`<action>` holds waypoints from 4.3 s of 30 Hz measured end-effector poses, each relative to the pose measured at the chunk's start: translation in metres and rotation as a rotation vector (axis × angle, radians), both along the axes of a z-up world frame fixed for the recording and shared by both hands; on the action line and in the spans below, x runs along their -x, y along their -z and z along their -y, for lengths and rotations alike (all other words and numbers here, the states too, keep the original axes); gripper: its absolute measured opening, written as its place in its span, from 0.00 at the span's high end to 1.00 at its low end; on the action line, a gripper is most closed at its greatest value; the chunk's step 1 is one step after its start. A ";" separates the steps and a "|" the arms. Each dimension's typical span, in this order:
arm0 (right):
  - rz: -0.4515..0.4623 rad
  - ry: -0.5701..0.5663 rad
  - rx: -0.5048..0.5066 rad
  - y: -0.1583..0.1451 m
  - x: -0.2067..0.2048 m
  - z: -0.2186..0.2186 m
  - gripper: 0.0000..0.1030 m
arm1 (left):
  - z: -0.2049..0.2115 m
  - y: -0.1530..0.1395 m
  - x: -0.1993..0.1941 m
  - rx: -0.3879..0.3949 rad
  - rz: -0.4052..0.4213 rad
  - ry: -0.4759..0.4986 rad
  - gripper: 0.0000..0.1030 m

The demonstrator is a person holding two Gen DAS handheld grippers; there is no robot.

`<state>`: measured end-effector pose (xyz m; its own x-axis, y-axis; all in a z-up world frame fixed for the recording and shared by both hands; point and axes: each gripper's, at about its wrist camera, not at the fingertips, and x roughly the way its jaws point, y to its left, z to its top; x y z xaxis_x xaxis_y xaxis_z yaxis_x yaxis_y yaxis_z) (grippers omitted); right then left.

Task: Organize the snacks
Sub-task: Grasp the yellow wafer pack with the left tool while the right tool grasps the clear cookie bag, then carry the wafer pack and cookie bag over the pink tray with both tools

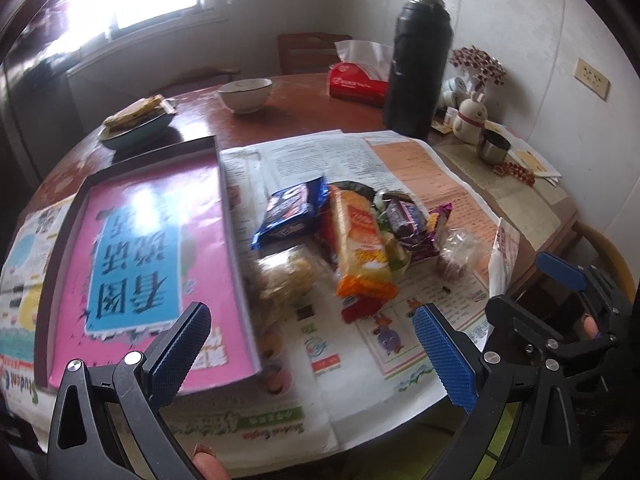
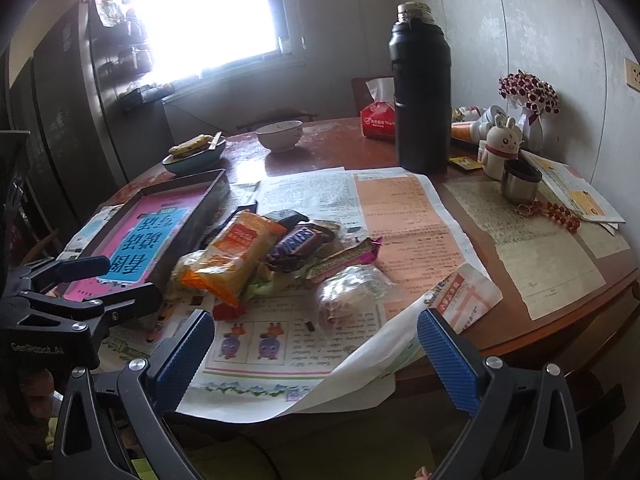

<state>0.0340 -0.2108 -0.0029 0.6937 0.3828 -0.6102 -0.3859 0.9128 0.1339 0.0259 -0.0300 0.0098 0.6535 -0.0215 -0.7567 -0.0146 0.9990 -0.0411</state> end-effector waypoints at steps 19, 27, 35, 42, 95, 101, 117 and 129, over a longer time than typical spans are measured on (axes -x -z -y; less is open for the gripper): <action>-0.034 -0.043 0.108 0.025 -0.054 0.004 0.01 | 0.018 0.011 -0.072 -0.037 -0.109 0.052 0.05; -0.043 -0.079 0.116 0.031 -0.065 -0.006 0.01 | 0.017 0.024 -0.087 -0.033 -0.180 0.047 0.30; -0.042 -0.090 0.125 0.038 -0.069 -0.011 0.07 | 0.018 0.029 -0.097 -0.022 -0.193 0.031 0.32; -0.038 -0.101 0.141 0.044 -0.070 -0.014 0.24 | 0.020 0.031 -0.101 -0.023 -0.212 0.031 0.55; 0.076 -0.333 -0.062 -0.041 -0.027 -0.079 0.57 | -0.115 -0.032 -0.009 0.163 -0.005 -0.153 0.66; 0.082 -0.397 -0.054 -0.048 -0.021 -0.109 0.57 | -0.141 -0.037 0.005 0.174 0.017 -0.203 0.66; 0.079 -0.555 -0.030 -0.057 -0.015 -0.184 0.57 | -0.204 -0.027 0.033 0.170 0.011 -0.336 0.66; -0.029 -0.624 0.005 -0.018 -0.010 -0.228 0.57 | -0.215 0.006 0.033 0.176 -0.072 -0.340 0.66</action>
<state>0.0444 0.0176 0.0148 0.3234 0.7075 -0.6284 -0.8430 0.5170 0.1483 -0.0076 0.1854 0.0036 0.5907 0.0532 -0.8051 -0.3527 0.9145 -0.1984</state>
